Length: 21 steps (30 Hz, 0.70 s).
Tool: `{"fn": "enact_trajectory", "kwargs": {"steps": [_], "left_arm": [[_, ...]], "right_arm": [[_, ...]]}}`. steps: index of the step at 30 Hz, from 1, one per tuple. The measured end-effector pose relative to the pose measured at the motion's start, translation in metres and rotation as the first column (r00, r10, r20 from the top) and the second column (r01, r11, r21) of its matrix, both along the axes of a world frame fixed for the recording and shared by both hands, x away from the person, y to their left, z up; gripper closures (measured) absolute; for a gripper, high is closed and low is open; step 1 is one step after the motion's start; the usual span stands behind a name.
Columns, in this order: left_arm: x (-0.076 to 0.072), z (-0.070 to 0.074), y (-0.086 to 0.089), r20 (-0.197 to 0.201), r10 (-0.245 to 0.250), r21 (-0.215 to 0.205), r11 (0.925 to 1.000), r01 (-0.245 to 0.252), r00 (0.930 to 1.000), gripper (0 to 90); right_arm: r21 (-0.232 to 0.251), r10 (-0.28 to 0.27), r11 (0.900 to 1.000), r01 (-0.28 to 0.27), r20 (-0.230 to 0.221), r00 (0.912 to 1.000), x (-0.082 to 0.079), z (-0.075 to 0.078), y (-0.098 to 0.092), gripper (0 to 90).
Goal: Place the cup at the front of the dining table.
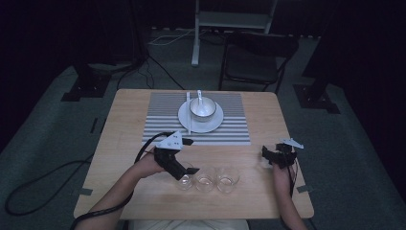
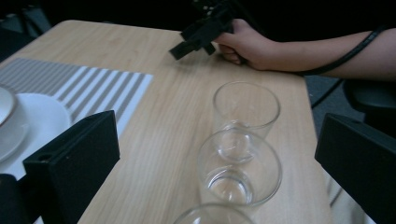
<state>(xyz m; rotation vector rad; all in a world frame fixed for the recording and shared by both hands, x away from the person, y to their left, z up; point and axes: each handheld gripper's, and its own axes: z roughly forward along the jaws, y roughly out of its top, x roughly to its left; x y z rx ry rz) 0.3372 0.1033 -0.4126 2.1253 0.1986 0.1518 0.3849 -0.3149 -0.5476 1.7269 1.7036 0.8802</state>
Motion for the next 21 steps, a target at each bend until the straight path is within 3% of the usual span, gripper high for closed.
{"fn": "enact_trajectory", "kwargs": {"steps": [4,11,16,17,19,21], "left_arm": [[-0.002,0.002,-0.013,-0.02,-0.033,0.008,0.9994,0.033,0.9992,0.3],[-0.006,-0.003,-0.042,-0.024,-0.069,0.081,0.9942,0.07,0.9973,0.3],[-0.008,-0.006,-0.061,-0.028,-0.083,0.111,0.9902,0.085,0.9962,0.3],[-0.008,-0.006,-0.064,-0.039,-0.099,0.121,0.9873,0.103,0.9943,0.3],[-0.01,-0.008,-0.072,-0.012,-0.103,0.148,0.9836,0.103,0.9946,0.3],[-0.01,-0.011,-0.08,-0.012,-0.11,0.177,0.9781,0.11,0.9939,0.3]], "right_arm": [[0.004,0.0,1.0,0.0,0.001,1.0,0.0,0.0,0.0,13.0],[0.005,0.002,1.0,-0.002,0.001,1.0,0.0,0.0,0.0,13.0],[0.008,0.002,1.0,-0.002,0.002,1.0,0.0,0.0,-0.001,13.0],[0.008,0.002,1.0,-0.002,0.002,1.0,0.0,0.0,-0.001,13.0],[0.007,0.003,1.0,-0.003,0.002,1.0,0.0,0.0,-0.001,13.0],[0.009,0.004,1.0,-0.004,0.002,1.0,0.0,0.0,-0.001,13.0]]}}
